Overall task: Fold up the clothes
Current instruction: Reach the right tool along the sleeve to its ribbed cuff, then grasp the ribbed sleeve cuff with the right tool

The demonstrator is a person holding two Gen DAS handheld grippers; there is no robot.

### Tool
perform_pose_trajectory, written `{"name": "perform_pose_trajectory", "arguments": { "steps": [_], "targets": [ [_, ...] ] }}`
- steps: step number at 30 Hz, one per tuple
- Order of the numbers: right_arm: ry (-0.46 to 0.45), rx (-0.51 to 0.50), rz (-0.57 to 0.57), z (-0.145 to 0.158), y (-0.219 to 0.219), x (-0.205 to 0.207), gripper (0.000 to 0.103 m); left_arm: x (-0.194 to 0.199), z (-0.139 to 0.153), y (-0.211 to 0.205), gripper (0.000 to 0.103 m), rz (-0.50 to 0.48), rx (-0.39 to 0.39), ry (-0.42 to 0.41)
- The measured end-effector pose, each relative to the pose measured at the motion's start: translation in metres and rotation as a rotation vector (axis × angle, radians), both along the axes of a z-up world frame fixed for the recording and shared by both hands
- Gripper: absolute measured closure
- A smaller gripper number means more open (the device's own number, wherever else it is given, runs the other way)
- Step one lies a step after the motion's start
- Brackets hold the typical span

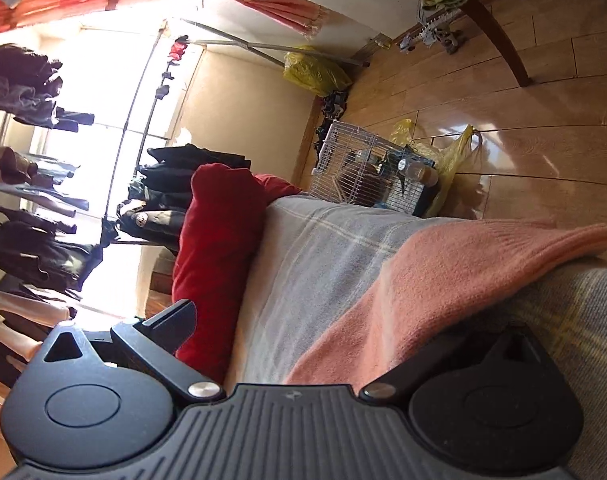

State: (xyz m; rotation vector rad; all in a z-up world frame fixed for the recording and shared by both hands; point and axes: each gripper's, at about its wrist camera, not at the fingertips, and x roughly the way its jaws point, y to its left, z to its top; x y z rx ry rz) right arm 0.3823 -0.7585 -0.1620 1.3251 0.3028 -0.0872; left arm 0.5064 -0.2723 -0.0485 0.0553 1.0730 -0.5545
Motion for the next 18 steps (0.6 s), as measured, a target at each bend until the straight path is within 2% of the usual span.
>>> {"name": "perform_pose_trajectory", "arguments": {
  "steps": [4, 9, 18],
  "targets": [
    [-0.058, 0.002, 0.019, 0.013, 0.004, 0.002, 0.000, -0.002, 0.002, 0.001, 0.001, -0.008, 0.051, -0.007],
    [-0.103, -0.011, 0.069, 0.033, 0.012, 0.010, 0.000, -0.008, 0.002, -0.004, 0.001, -0.069, 0.153, -0.041],
    [-0.112, -0.062, 0.146, 0.061, 0.034, 0.025, 0.000, -0.010, 0.000, 0.002, 0.001, -0.076, 0.156, 0.024]
  ]
}}
